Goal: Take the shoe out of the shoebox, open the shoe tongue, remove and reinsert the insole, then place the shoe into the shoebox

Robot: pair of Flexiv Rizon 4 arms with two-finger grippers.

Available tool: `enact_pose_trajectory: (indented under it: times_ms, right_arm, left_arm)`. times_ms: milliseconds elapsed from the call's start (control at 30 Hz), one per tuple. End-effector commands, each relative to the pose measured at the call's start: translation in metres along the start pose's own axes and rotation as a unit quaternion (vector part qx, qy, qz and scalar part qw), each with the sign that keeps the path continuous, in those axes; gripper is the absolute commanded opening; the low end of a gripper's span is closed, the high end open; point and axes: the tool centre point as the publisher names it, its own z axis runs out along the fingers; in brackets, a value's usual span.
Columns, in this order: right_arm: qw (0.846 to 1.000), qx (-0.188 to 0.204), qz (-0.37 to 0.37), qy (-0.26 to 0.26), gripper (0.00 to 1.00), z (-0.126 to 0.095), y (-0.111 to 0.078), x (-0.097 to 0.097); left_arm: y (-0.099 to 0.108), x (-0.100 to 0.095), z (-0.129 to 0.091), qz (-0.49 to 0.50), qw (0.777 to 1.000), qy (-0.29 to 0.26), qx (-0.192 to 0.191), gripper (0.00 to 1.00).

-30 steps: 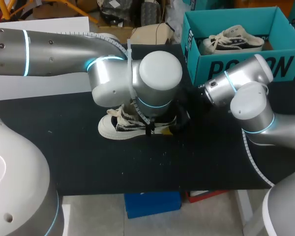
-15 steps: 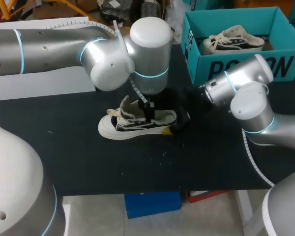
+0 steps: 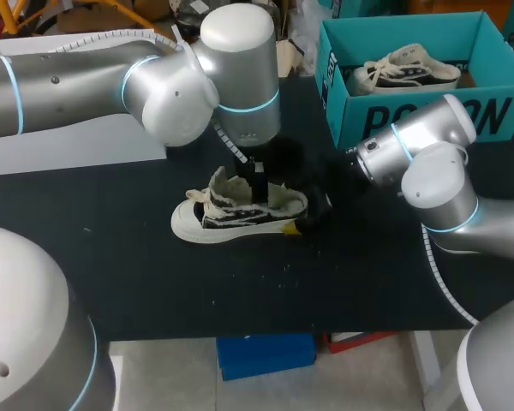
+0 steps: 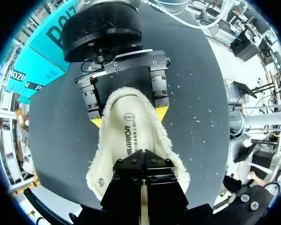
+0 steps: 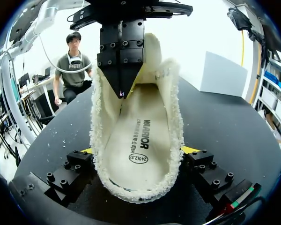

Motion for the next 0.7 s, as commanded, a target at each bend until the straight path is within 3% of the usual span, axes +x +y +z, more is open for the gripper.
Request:
enact_pose_trajectory:
  times_ms: [33,100,200,300,433,467,700]
  right_arm:
    - [1.000,0.000,0.001,0.000,0.00,0.005,-0.004,0.000]
    - [1.000,0.000,0.001,0.000,0.00,0.005,-0.004,0.000]
    - [1.000,0.000,0.001,0.000,0.00,0.005,-0.004,0.000]
    - [1.000,0.000,0.001,0.000,0.00,0.005,-0.004,0.000]
    - [1.000,0.000,0.001,0.000,0.00,0.005,-0.004,0.000]
    - [1.000,0.000,0.001,0.000,0.00,0.005,-0.004,0.000]
    - [1.000,0.000,0.001,0.000,0.00,0.005,-0.004,0.000]
  left_arm:
    - [0.004,-0.007,-0.008,-0.010,0.999,0.048,0.003,0.00]
    - [0.006,-0.011,-0.011,-0.014,0.996,0.082,-0.013,0.00]
    - [0.012,-0.015,-0.015,-0.012,0.990,0.138,-0.007,0.00]
    - [0.016,-0.017,-0.012,-0.002,0.987,0.160,-0.023,0.00]
    - [0.016,-0.017,-0.006,-0.001,0.982,0.189,-0.010,0.00]
    - [0.015,-0.016,-0.005,0.001,0.980,0.198,0.010,0.00]
    - [0.010,-0.011,0.003,-0.015,0.978,0.208,0.006,0.00]
